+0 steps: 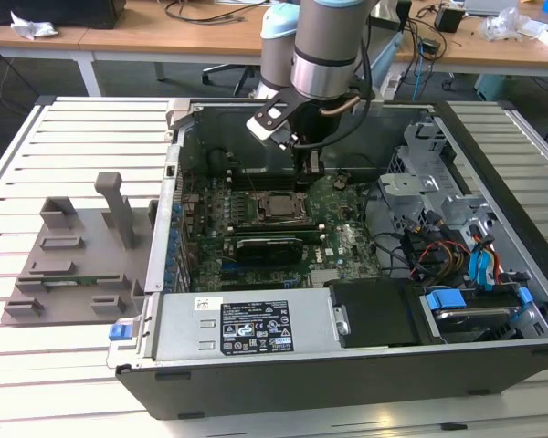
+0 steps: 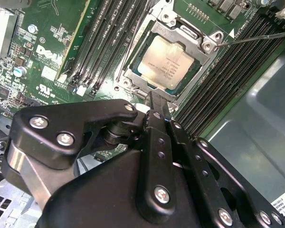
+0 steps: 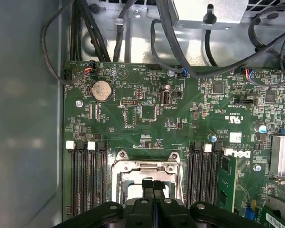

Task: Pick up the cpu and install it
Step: 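Close the cpu cover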

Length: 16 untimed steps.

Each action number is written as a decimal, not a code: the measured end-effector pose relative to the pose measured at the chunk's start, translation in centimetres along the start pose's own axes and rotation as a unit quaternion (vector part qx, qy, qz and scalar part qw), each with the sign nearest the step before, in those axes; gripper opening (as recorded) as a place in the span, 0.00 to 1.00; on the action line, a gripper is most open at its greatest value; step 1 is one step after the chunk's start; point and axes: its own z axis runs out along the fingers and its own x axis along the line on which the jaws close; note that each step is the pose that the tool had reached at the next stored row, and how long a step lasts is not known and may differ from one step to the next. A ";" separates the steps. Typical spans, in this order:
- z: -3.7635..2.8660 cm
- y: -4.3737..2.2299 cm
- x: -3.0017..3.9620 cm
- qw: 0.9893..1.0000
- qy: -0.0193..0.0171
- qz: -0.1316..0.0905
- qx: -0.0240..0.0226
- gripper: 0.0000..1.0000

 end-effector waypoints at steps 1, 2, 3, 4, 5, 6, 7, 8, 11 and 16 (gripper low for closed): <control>0.01 -0.02 0.00 1.000 0.000 0.000 0.000 0.11; 0.02 -0.06 0.00 1.000 0.000 0.000 0.000 0.11; 0.03 -0.07 0.00 1.000 0.000 0.000 0.000 0.11; 0.04 -0.09 0.00 1.000 0.000 0.000 0.000 0.11; 0.05 -0.11 0.01 1.000 0.000 0.000 0.000 0.11; 0.06 -0.13 0.01 1.000 0.000 0.000 0.000 0.11; 0.07 -0.16 0.01 1.000 0.000 0.000 0.000 0.11; 0.08 -0.18 0.01 1.000 0.000 0.000 0.000 0.11; 0.11 -0.26 0.01 1.000 0.000 0.000 0.000 0.11; 0.17 -0.43 0.02 1.000 0.000 0.000 0.000 0.11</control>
